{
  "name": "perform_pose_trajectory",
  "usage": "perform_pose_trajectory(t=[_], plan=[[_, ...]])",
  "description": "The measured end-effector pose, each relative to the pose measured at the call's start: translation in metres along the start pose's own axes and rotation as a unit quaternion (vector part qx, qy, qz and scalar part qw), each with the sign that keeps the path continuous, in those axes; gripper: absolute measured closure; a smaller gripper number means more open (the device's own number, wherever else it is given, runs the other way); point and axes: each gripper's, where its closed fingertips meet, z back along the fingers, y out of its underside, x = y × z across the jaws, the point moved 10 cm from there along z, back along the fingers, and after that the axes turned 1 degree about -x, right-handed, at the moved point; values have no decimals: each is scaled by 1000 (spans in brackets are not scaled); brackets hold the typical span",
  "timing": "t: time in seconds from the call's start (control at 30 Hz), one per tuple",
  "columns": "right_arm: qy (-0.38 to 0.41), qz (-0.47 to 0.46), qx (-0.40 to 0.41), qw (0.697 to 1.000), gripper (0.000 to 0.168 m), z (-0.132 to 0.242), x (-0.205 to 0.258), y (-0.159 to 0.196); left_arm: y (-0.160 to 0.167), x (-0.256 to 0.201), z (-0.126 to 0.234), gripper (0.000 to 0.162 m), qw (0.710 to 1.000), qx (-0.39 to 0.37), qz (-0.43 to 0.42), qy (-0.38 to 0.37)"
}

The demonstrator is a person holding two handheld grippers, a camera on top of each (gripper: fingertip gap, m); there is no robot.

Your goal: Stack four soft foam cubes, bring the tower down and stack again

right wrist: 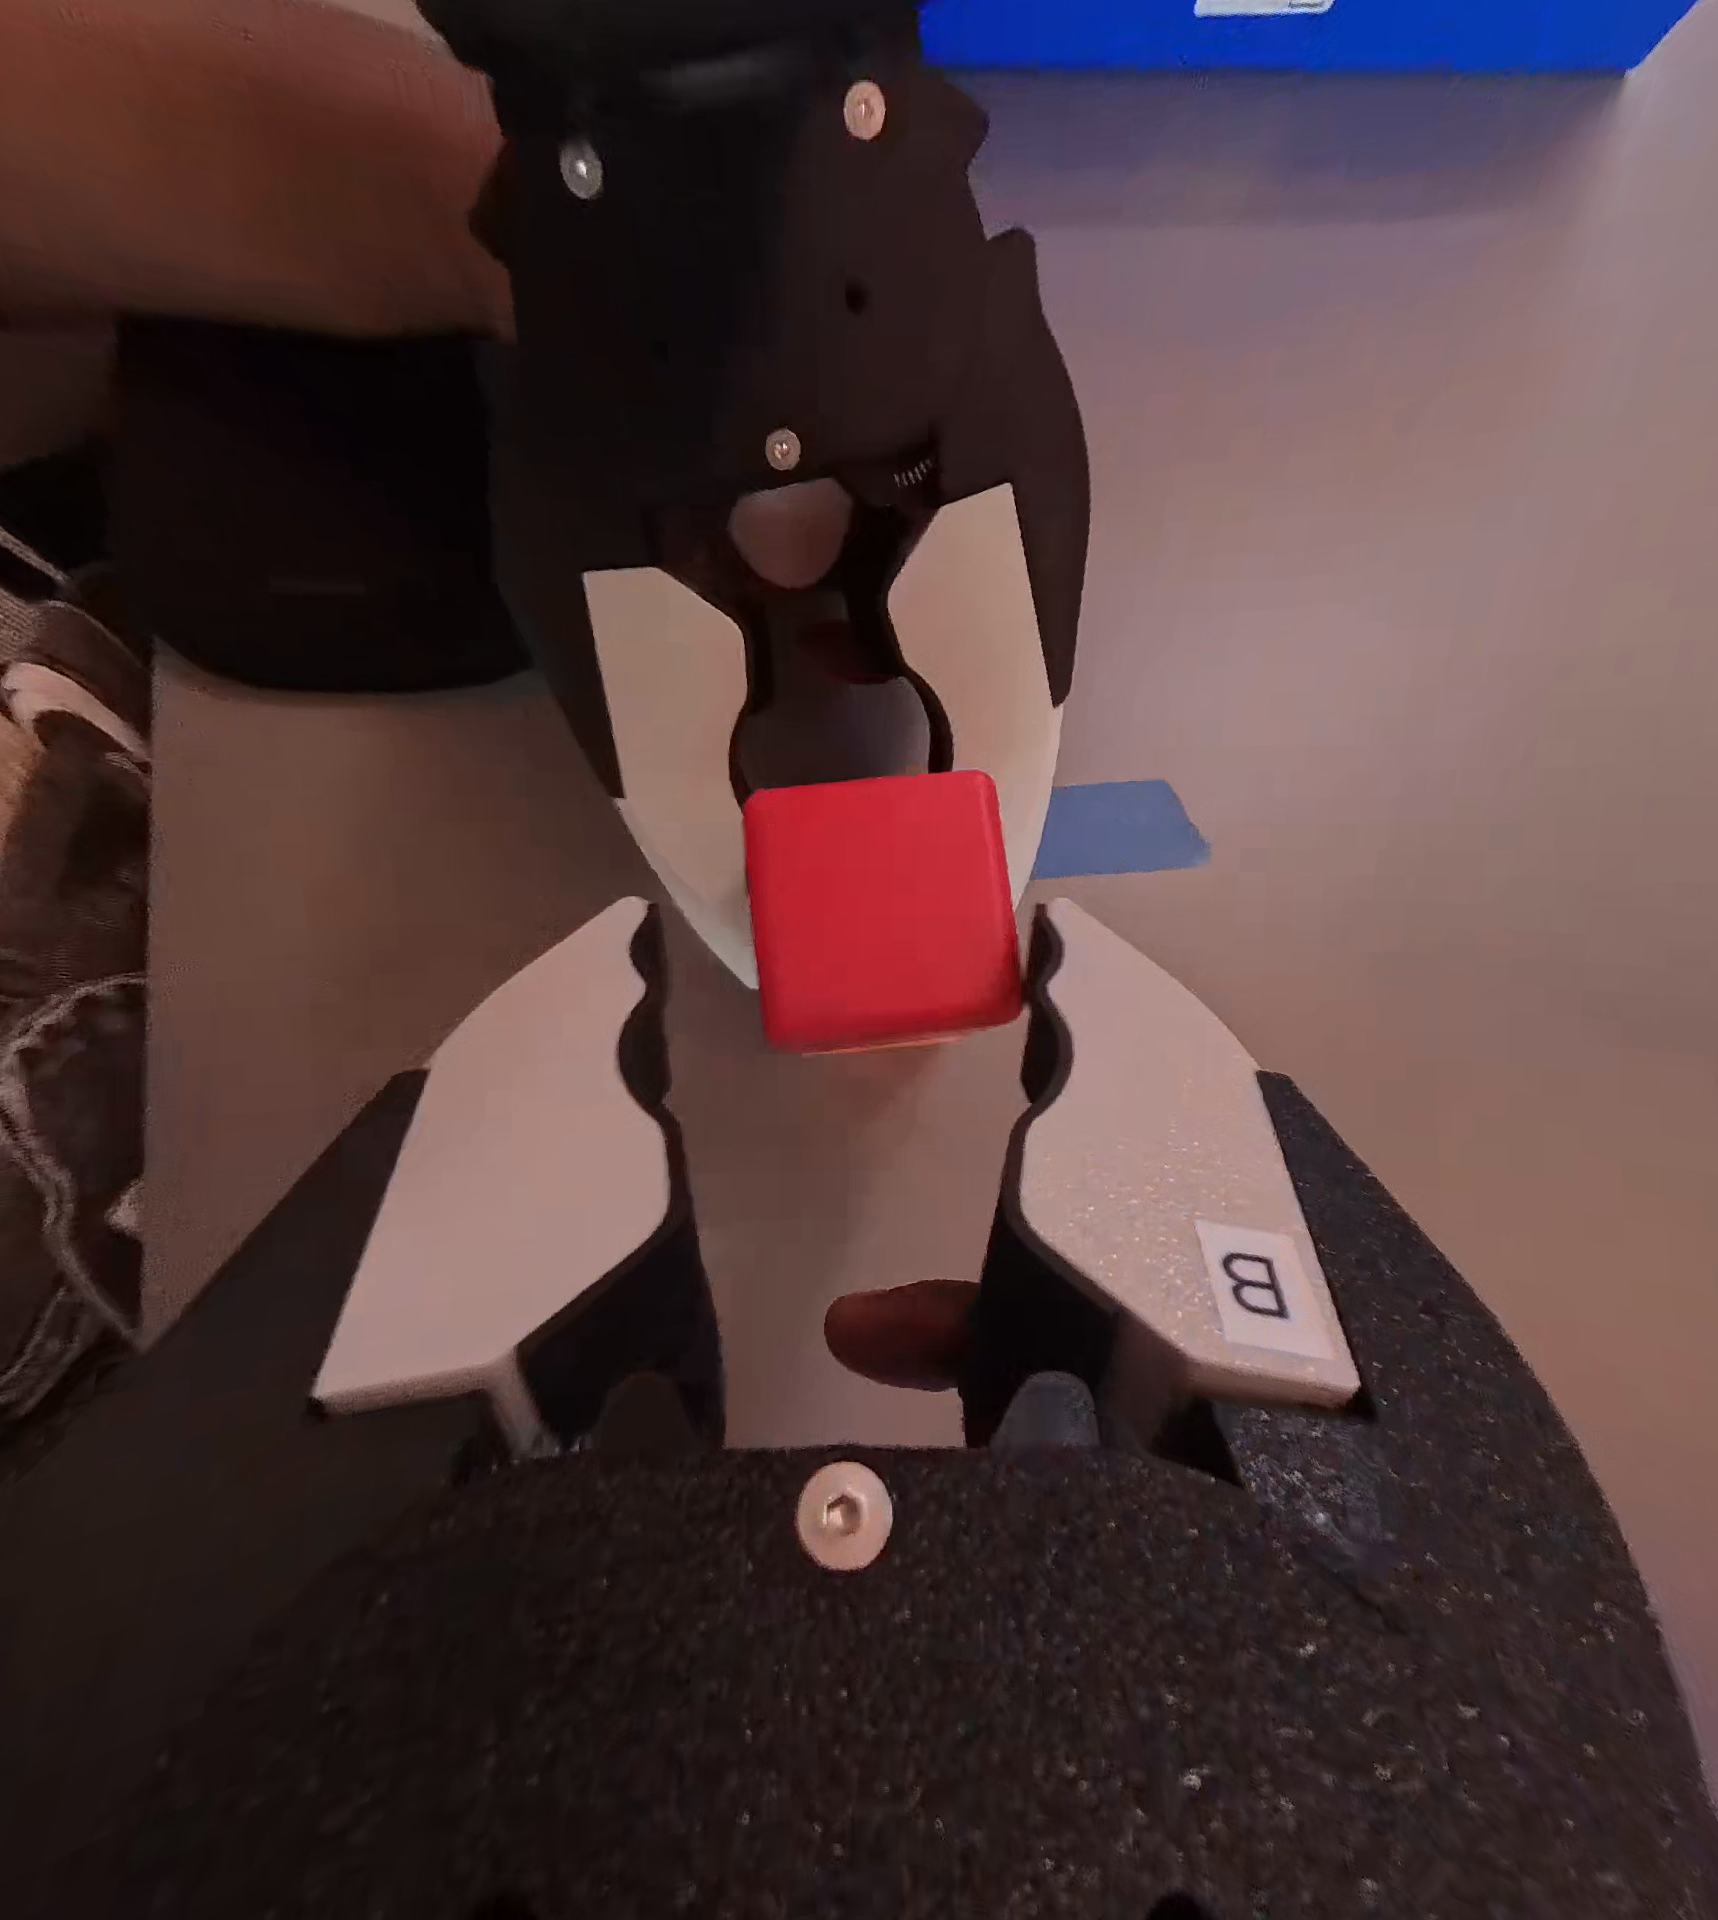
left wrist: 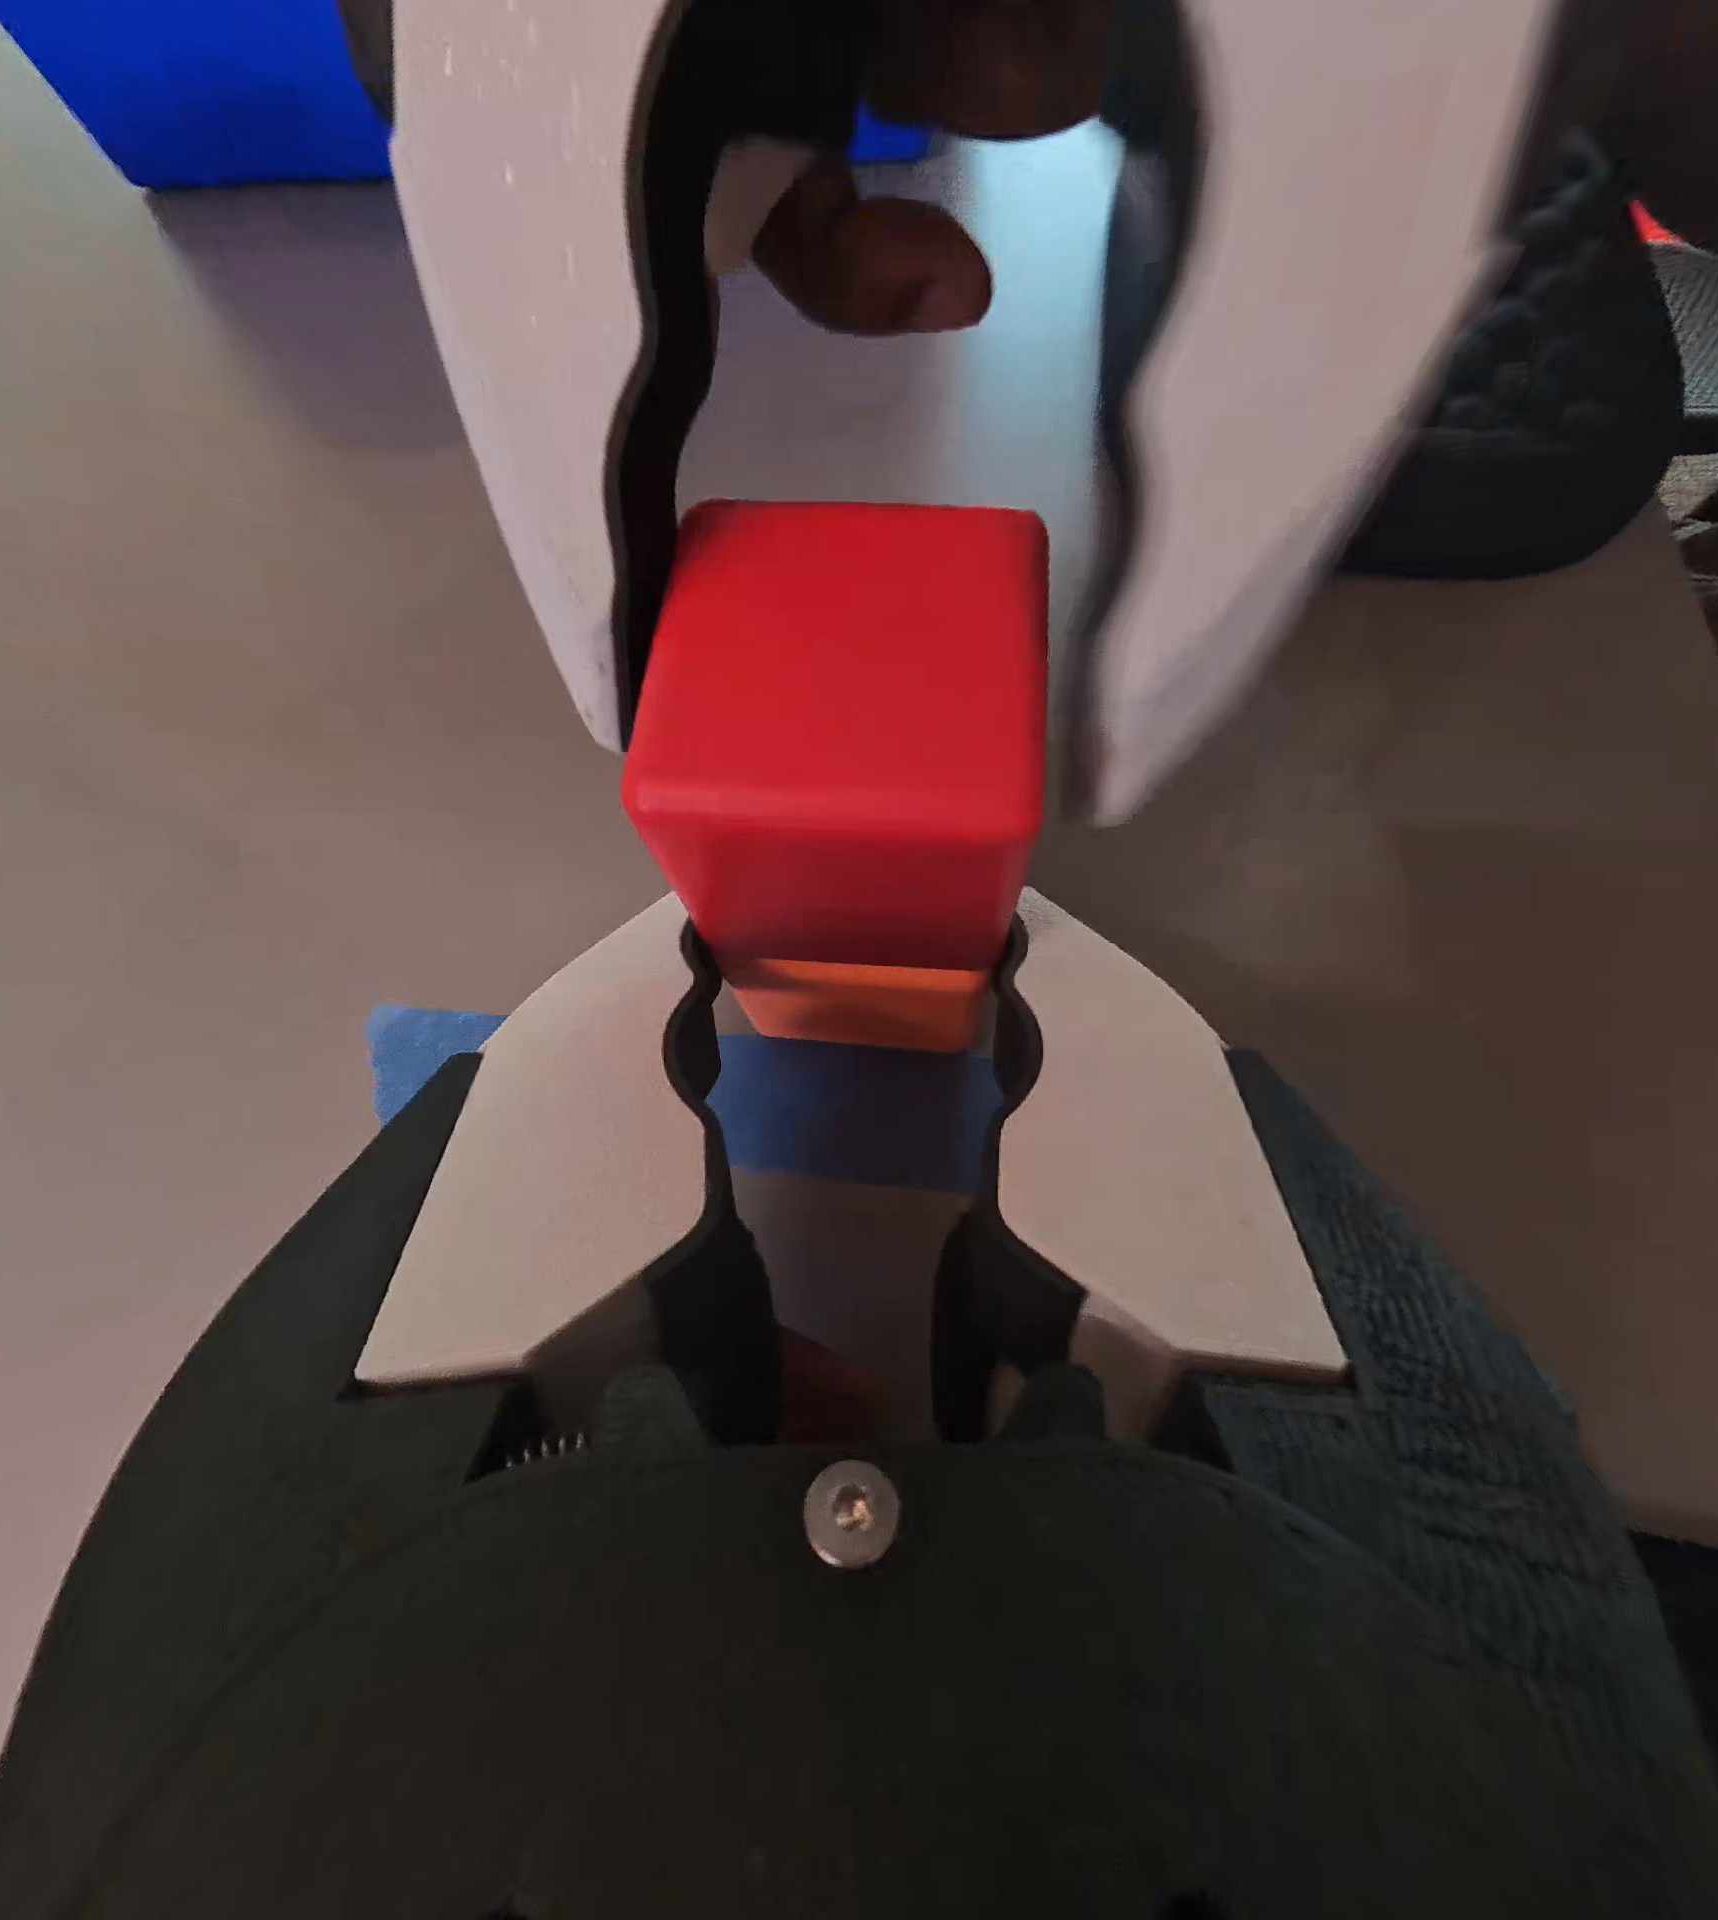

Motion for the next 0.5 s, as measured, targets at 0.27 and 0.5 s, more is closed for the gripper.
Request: perform_pose_trajectory(t=[0.27, 0.5], plan=[[44, -2, -34, 998, 119, 5, 7, 10, -1, -2, -1, 112, 1000, -1, -6, -5], [206, -150, -194, 947, 119, 96, 4, 36, 0, -1, 0, 112, 1000, 1, -1, -9]])
